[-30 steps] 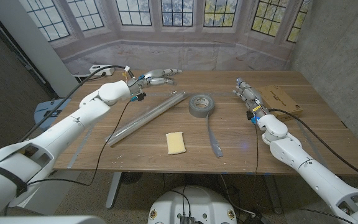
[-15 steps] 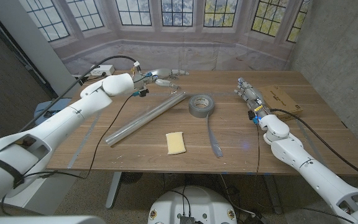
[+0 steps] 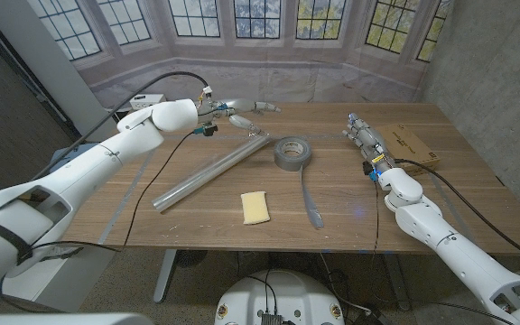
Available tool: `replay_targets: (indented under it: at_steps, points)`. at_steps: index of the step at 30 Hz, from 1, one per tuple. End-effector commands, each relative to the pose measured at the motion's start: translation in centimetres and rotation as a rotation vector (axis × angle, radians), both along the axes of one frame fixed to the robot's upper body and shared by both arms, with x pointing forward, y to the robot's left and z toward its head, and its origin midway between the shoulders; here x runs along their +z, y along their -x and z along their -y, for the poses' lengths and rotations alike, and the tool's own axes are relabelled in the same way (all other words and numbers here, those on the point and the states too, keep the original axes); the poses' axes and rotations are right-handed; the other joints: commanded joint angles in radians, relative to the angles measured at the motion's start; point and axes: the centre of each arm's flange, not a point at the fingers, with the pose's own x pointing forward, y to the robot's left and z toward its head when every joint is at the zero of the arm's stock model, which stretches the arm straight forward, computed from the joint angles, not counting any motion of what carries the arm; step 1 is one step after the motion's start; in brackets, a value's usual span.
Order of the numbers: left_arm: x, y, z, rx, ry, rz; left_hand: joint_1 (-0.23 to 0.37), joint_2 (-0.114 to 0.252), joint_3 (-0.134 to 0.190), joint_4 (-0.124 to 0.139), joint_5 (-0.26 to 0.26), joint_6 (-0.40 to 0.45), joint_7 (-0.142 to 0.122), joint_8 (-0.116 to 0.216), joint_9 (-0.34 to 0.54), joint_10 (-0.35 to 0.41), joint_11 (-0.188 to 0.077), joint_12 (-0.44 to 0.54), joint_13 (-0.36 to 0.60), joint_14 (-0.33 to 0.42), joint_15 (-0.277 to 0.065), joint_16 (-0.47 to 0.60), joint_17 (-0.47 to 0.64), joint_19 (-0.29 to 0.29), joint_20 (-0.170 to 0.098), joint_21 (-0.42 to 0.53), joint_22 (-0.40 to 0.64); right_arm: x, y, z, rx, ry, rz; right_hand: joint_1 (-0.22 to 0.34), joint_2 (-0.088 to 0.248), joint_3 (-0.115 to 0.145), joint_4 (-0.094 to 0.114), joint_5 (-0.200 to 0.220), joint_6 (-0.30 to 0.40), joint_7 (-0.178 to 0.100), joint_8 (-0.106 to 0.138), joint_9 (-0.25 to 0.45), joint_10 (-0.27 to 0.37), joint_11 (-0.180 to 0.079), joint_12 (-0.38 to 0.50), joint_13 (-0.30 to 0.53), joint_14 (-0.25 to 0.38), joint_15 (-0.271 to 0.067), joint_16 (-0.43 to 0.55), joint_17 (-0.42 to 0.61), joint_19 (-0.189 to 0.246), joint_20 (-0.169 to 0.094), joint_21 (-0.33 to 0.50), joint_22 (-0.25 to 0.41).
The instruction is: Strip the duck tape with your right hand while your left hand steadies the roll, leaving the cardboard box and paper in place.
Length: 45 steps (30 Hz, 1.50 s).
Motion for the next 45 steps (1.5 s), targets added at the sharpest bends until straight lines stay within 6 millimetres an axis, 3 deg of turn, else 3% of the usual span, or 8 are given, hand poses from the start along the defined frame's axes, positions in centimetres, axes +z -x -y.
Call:
replay_targets:
  at_steps: [1,16,22,27,30,45]
  points:
    - [0.6,0.5,0.6,0.005,-0.186,0.087,0.114,0.087,-0.006,0.002,-0.008,-0.019,-0.005,-0.001,0.001,-0.002,-0.007,-0.003,0.001,0.005,-0.009,0.002,0.002,-0.004,-0.001,0.002,0.003,-0.2,0.5,0.1,-0.006,-0.009,0.013,-0.004,-0.017,-0.008,-0.003,-0.005,0.012,0.003,0.005,0.002,0.010,0.008,0.006,0.004,0.001,-0.019,0.010,0.002,0.008,0.005,0.010,0.003]
    - [1.5,0.4,0.3,0.008,-0.363,0.222,0.151,0.086,-0.024,0.007,-0.036,-0.031,-0.005,0.005,0.002,-0.006,-0.012,-0.005,0.000,0.000,-0.013,0.000,0.003,-0.008,0.007,0.002,0.004,-0.7,1.5,0.5,-0.036,-0.029,0.018,-0.034,-0.043,-0.030,0.003,-0.006,0.016,0.005,0.005,0.003,0.015,0.008,0.008,0.005,0.005,-0.019,0.012,0.002,0.012,0.009,0.011,0.002]
    - [2.0,0.3,0.6,-0.012,-0.411,0.266,0.203,0.092,-0.036,0.005,-0.060,-0.008,-0.004,0.018,0.003,0.025,-0.029,0.005,0.000,0.030,-0.024,0.006,0.003,-0.012,0.011,0.001,0.004,-0.6,1.5,0.4,-0.044,-0.028,0.022,-0.039,-0.048,-0.034,0.001,-0.003,0.027,-0.010,0.009,0.003,0.023,-0.017,0.010,0.005,0.013,-0.041,0.013,-0.001,0.015,0.012,0.011,0.003]
    - [2.4,0.0,1.1,-0.039,-0.433,0.278,0.255,0.103,-0.041,0.004,-0.073,0.020,-0.004,0.026,0.005,0.038,-0.039,0.008,0.000,0.046,-0.034,0.006,0.002,-0.025,0.021,-0.001,0.005,-0.6,1.5,0.3,-0.047,-0.031,0.021,-0.038,-0.048,-0.033,-0.001,-0.001,0.028,-0.013,0.009,0.003,0.023,-0.020,0.009,0.004,0.013,-0.044,0.013,-0.003,0.017,0.013,0.011,0.003]
    - [2.7,0.0,1.4,-0.054,-0.457,0.297,0.295,0.109,-0.045,0.002,-0.078,0.036,-0.005,0.028,0.005,0.054,-0.057,0.011,0.000,0.066,-0.046,0.007,0.002,-0.025,0.018,0.001,0.006,-0.7,1.5,0.2,-0.049,-0.034,0.021,-0.037,-0.048,-0.033,-0.002,-0.001,0.029,-0.013,0.009,0.003,0.022,-0.020,0.009,0.004,0.013,-0.045,0.012,-0.003,0.016,0.013,0.011,0.003]
    - [3.4,-0.7,2.4,-0.075,-0.563,0.301,0.396,0.124,-0.052,0.000,-0.081,0.060,-0.005,0.026,0.006,0.080,-0.059,0.014,-0.001,0.092,-0.057,0.002,0.002,-0.039,0.015,0.003,0.009,-0.3,1.7,0.6,-0.058,-0.020,0.015,-0.033,-0.048,-0.032,-0.008,0.002,0.029,-0.014,0.008,0.003,0.022,-0.023,0.008,0.004,0.014,-0.047,0.010,-0.007,0.017,0.013,0.011,0.003]
